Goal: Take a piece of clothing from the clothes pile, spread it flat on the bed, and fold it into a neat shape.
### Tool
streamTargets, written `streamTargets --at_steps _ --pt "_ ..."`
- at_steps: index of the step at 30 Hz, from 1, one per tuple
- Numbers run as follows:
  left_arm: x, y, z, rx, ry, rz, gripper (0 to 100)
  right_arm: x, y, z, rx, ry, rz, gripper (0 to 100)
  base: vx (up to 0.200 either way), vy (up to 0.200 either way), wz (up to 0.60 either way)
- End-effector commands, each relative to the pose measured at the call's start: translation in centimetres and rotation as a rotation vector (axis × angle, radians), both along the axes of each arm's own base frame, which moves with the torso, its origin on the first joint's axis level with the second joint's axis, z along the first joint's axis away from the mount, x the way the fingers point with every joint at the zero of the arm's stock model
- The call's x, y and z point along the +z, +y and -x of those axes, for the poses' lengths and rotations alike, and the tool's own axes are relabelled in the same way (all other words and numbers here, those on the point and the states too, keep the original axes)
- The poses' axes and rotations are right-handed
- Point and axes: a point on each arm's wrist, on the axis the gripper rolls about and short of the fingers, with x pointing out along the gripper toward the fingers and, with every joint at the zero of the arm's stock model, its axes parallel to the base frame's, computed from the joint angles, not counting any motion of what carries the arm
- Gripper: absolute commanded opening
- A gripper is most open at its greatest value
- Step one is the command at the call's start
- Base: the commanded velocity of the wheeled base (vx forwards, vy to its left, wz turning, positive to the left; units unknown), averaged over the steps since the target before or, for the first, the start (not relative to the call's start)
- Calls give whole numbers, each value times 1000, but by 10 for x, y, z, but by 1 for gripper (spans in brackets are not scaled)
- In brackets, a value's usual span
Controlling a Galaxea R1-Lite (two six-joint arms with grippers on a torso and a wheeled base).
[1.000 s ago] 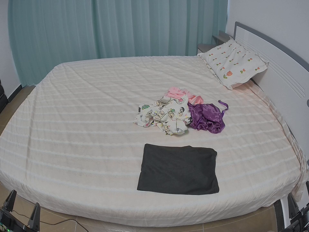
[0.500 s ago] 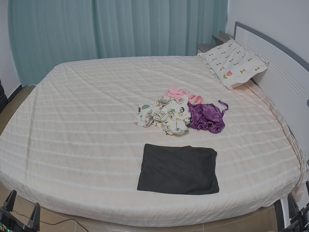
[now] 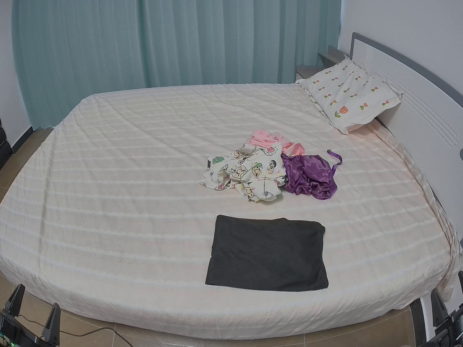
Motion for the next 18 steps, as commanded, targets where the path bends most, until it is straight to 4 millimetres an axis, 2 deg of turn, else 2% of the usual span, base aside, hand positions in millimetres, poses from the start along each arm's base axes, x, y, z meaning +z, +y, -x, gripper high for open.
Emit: streamTargets --at_steps 1,18 --pt "-4 0 0 0 0 1 100 -5 0 0 0 4 0 100 0 0 0" --pt "-4 0 0 0 0 1 100 -5 0 0 6 6 6 100 0 0 0"
